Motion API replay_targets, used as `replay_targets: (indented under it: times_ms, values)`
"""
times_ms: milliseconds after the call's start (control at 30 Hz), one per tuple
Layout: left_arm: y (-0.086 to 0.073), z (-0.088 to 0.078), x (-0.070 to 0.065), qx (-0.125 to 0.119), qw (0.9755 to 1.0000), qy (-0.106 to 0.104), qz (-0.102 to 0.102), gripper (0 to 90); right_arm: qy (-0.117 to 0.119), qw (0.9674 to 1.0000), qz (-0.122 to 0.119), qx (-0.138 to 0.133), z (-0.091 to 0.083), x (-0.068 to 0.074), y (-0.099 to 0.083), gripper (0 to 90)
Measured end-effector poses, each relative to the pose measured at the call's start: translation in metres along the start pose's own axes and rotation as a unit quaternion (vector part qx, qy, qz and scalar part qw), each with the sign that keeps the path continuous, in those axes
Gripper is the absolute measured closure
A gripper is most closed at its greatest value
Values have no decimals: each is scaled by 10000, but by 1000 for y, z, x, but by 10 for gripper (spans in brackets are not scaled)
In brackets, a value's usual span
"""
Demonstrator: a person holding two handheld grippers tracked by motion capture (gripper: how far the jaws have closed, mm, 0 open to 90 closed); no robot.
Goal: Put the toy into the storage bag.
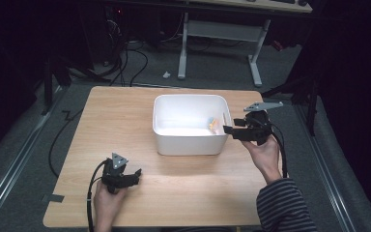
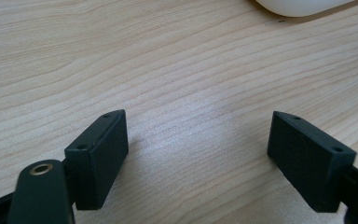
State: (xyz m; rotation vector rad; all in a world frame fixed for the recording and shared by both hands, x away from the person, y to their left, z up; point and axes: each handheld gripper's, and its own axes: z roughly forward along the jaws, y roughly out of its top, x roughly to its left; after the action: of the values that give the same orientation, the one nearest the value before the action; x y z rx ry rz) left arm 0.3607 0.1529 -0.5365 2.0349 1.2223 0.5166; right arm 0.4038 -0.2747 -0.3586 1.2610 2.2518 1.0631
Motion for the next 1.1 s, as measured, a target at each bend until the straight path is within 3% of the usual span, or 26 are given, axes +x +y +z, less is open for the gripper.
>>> replay_targets:
  times_ms: [233,533,733,867,1100]
  values:
    - [0,0,0,0,10000,0,0,206,-53,10000,-43,16,-19,3,-7,461]
    - [0,0,0,-2,10000,5,1,206,-139,9995,111,-271,-48,-2,-29,467]
    - [0,0,0,-9,10000,3,5,206,-196,9992,138,-308,-58,-2,-42,466]
    - [0,0,-1,-8,10000,2,10,206,-204,9983,193,-505,-69,-1,-53,474]
    - [0,0,-1,-7,10000,2,11,206,-233,9980,294,-506,-68,-2,-71,481]
